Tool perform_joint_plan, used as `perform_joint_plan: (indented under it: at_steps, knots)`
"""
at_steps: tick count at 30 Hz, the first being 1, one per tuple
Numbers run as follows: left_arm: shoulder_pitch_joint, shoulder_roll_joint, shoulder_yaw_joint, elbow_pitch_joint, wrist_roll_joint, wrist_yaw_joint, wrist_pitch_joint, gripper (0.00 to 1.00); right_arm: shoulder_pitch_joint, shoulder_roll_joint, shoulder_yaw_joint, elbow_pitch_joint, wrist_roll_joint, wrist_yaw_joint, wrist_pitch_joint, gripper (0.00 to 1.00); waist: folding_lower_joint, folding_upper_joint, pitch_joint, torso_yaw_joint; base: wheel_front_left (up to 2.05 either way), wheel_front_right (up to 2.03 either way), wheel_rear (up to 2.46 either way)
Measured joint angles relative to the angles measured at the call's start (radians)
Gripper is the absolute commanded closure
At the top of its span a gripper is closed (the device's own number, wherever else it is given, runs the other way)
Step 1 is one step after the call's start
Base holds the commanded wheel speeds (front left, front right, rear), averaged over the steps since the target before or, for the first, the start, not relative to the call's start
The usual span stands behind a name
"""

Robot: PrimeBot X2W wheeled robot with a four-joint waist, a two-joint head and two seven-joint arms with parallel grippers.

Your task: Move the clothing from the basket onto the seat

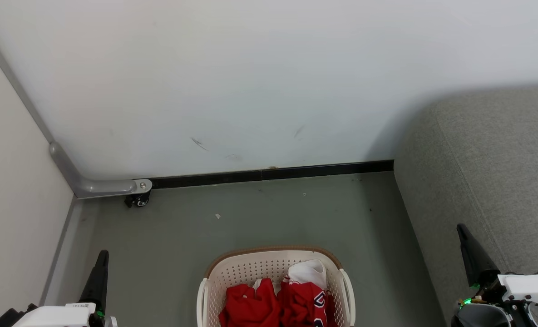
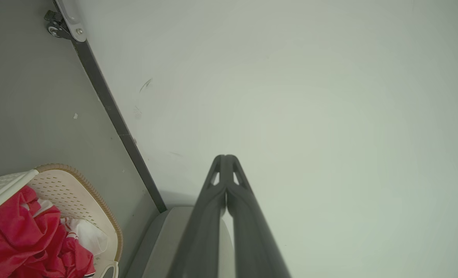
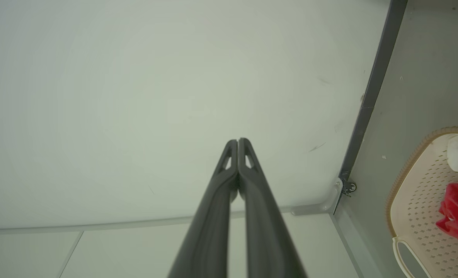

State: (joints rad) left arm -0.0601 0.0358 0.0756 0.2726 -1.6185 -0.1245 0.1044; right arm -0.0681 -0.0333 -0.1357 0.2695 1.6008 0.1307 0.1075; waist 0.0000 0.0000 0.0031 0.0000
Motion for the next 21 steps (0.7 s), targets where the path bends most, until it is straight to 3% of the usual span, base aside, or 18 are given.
perform_joint_plan:
  at_steps: [21]
  knots:
    - [0.0,0.0,0.001,0.0,0.0,0.0,0.0,1.0,0.0,0.0,0.0,0.0,0.0,0.0,0.0,1.0,0.0,0.0,0.0,0.0,0.0,0.0,0.0]
